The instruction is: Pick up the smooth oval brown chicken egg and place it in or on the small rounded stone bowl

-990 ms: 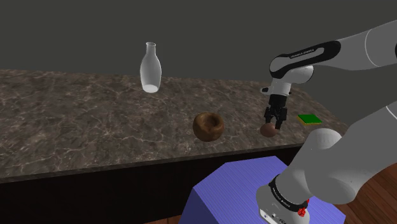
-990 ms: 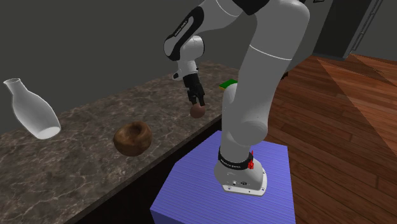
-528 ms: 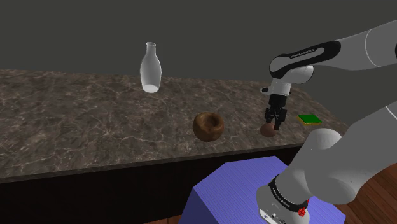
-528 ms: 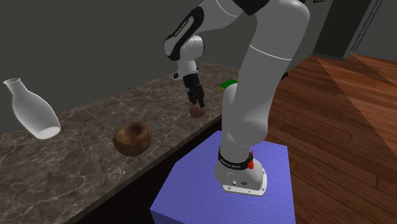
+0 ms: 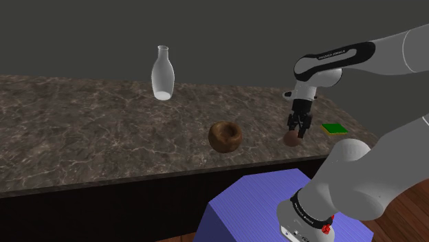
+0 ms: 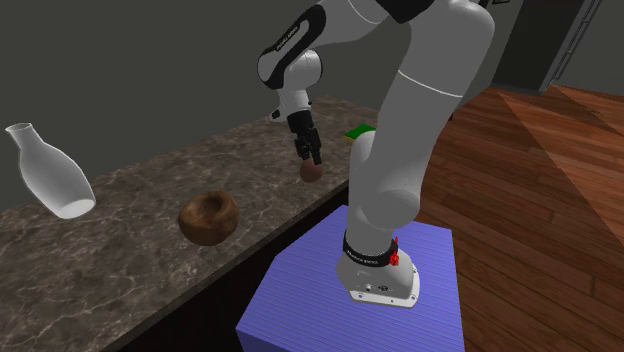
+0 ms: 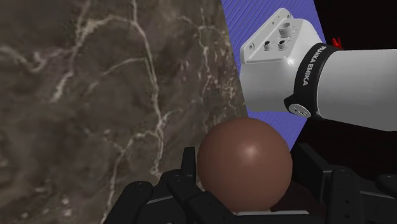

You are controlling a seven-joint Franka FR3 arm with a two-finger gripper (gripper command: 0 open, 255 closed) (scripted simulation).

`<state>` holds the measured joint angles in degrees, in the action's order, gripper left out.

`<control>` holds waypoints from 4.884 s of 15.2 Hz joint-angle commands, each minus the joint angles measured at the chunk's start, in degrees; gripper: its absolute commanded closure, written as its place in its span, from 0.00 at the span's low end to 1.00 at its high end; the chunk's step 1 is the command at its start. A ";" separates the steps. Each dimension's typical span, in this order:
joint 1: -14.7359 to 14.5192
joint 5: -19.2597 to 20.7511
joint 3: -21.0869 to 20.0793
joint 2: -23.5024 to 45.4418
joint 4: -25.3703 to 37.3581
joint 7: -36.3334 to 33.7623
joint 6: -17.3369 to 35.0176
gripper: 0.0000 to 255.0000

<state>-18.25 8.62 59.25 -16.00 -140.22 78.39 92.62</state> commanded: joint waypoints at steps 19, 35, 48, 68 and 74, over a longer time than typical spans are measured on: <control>3.35 1.22 -7.99 -10.05 9.09 -6.19 -17.03 1.00; 0.79 -7.16 -16.54 -11.06 13.12 -15.53 -21.81 1.00; -8.00 -22.98 -25.90 -2.14 16.86 -27.90 -15.00 1.00; -11.28 -29.26 -27.86 7.05 13.16 -25.99 -3.15 1.00; -11.29 -29.38 -27.81 7.41 12.68 -25.58 -2.48 1.00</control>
<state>-29.54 -20.75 31.44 -8.60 -127.53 52.79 90.11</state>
